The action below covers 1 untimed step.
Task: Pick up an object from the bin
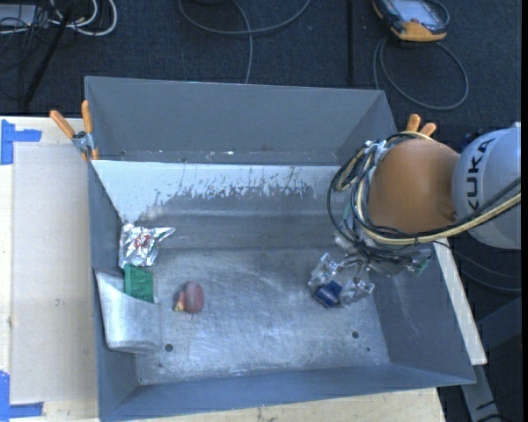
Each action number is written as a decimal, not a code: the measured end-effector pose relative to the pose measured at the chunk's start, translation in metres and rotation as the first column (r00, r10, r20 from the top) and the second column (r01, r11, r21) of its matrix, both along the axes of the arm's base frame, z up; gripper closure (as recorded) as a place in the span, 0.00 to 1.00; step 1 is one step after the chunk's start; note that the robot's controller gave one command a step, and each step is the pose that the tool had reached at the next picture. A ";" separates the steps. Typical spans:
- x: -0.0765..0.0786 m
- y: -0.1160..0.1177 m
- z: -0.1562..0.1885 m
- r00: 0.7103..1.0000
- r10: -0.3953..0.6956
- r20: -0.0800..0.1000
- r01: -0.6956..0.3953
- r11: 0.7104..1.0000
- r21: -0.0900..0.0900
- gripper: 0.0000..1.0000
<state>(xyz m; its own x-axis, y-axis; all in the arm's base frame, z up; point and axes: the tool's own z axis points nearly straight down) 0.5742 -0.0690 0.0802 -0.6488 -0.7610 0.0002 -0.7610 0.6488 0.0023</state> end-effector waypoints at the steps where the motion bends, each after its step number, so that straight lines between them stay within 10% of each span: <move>1: 0.007 -0.022 0.143 1.000 -0.028 0.011 0.028 1.000 -0.002 1.00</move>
Offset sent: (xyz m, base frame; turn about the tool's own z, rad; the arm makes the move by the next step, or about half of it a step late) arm 0.0053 -0.0220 0.1389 0.0242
